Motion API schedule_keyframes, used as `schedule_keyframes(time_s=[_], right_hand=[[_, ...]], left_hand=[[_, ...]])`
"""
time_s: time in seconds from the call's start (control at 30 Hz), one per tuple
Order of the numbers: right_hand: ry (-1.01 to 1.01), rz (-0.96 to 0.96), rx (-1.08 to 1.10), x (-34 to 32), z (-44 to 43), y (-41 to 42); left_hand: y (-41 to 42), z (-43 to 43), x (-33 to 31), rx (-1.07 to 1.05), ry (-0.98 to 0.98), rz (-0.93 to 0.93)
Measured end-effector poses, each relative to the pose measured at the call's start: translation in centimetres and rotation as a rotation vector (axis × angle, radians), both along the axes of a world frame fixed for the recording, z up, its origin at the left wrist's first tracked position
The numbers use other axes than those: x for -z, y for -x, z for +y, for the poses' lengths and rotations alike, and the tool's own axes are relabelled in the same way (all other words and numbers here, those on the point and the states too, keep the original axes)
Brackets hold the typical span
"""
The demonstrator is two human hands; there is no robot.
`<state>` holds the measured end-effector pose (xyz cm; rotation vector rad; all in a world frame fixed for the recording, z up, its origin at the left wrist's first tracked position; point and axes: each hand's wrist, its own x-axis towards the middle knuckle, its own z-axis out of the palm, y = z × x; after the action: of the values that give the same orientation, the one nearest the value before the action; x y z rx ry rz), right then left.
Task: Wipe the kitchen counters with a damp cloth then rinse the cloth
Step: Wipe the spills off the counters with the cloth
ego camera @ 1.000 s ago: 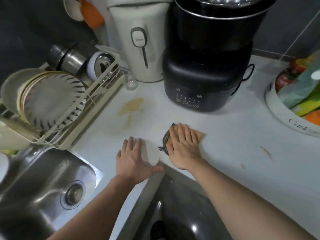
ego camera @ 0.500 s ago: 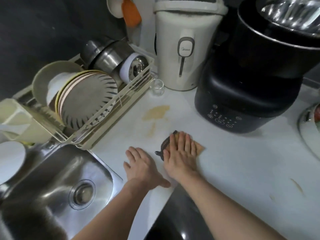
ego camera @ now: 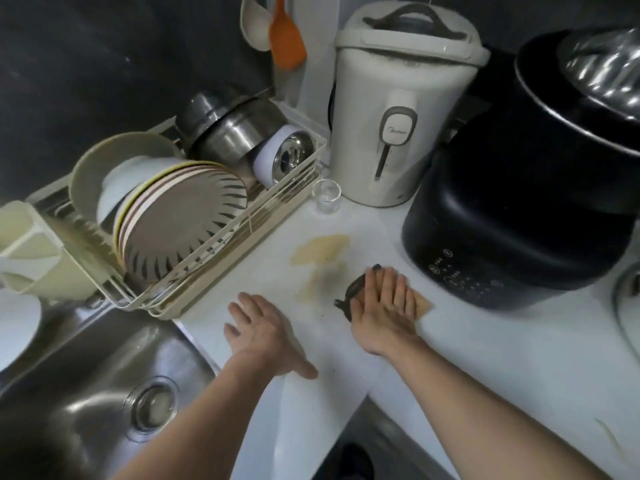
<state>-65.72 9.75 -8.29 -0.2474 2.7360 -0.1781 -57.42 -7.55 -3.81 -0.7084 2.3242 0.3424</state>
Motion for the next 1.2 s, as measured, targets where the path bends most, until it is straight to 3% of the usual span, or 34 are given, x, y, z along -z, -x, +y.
schedule_keyframes(time_s=[0.13,0.37,0.5,0.63,0.73,0.9,1.03,1.2], right_hand=[[0.030,0.023,-0.112,0.3,-2.2,4.6],[0.017,0.035,-0.216,0.3,0.1,2.0],[0.068,0.024,-0.213,0.7,-3.3,8.2],[0.062,0.088,-0.314,0.9,-1.5,5.5],[0.039,0.138,-0.371,1.0,0.5,3.8],[0.036,0.123,-0.295,1.2,-2.9,10.3],[0.041,0.211,-0.460,1.0,0.5,7.0],[0.029,0.182,-0.264,1.0,-0.7,10.0]], left_hand=[[0.7,0.5,0.3,-0.035,-0.022,-0.030],[1.7,1.4,0.3,-0.095,-0.031,-0.079],[1.0,1.0,0.9,-0.103,-0.062,0.012],[0.1,0.4,0.6,-0.163,-0.115,0.128],[0.2,0.3,0.5,-0.177,-0.123,0.136],[0.3,0.3,0.8,-0.184,-0.143,0.125],[0.1,0.1,1.2,-0.188,-0.144,0.138],[0.4,0.1,1.3,-0.199,-0.148,0.117]])
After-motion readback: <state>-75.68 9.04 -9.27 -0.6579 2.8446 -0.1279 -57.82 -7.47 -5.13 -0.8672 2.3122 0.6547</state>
